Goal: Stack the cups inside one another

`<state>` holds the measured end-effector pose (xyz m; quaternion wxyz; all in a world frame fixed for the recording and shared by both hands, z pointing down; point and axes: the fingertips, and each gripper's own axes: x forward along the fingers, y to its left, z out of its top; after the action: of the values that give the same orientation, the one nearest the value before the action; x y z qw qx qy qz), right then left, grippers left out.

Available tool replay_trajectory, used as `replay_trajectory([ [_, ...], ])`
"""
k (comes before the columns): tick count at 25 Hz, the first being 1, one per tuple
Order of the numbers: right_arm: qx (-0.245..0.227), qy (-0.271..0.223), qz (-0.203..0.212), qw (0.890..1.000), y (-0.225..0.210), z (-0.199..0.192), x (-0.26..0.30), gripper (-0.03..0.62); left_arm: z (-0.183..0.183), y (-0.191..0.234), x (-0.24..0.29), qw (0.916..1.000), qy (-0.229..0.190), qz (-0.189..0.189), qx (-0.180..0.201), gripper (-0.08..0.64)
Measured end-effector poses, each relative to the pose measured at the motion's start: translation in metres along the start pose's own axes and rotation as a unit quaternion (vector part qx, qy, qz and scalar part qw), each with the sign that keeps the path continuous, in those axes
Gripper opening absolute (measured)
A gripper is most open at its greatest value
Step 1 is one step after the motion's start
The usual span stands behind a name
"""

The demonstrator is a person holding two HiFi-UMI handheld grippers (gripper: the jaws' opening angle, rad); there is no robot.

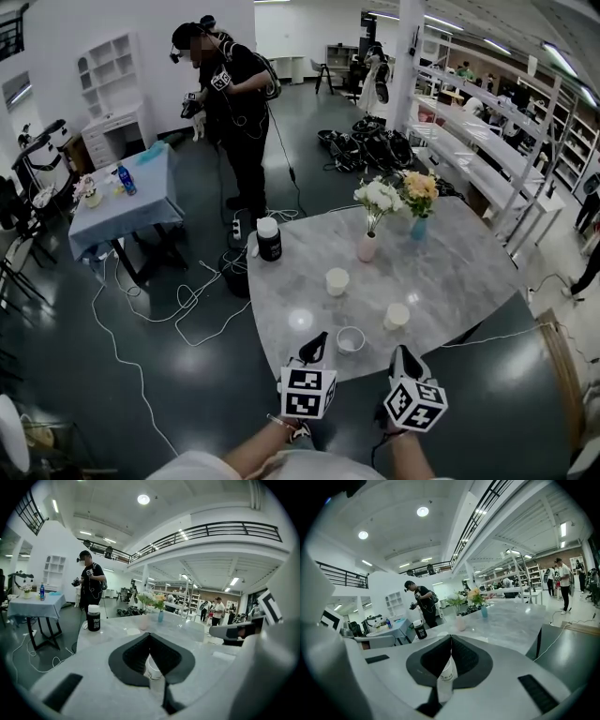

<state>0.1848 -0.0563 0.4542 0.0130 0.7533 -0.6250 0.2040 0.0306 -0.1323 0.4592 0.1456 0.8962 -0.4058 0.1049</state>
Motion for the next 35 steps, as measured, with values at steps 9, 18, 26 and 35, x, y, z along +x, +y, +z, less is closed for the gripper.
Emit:
replay_trajectory([
  [9, -0.002, 0.017, 0.013, 1.000, 0.006, 0.006, 0.038, 0.008, 0.005, 0.025, 0.028, 0.9998, 0.015, 0.011, -0.011, -0.006],
  [18, 0.001, 0.037, 0.037, 0.999, 0.002, 0.006, 0.059, 0.008, 0.002, 0.037, 0.038, 0.9988, 0.029, 0.035, -0.019, -0.005],
  [26, -0.037, 0.061, 0.108, 0.992, 0.006, 0.027, 0.111, 0.008, 0.011, 0.049, 0.067, 0.9947, 0.028, 0.086, -0.048, -0.006],
  [35, -0.054, 0.071, 0.156, 0.984, 0.016, 0.039, 0.148, 0.008, 0.016, 0.058, 0.092, 0.9916, 0.027, 0.114, -0.054, -0.006],
])
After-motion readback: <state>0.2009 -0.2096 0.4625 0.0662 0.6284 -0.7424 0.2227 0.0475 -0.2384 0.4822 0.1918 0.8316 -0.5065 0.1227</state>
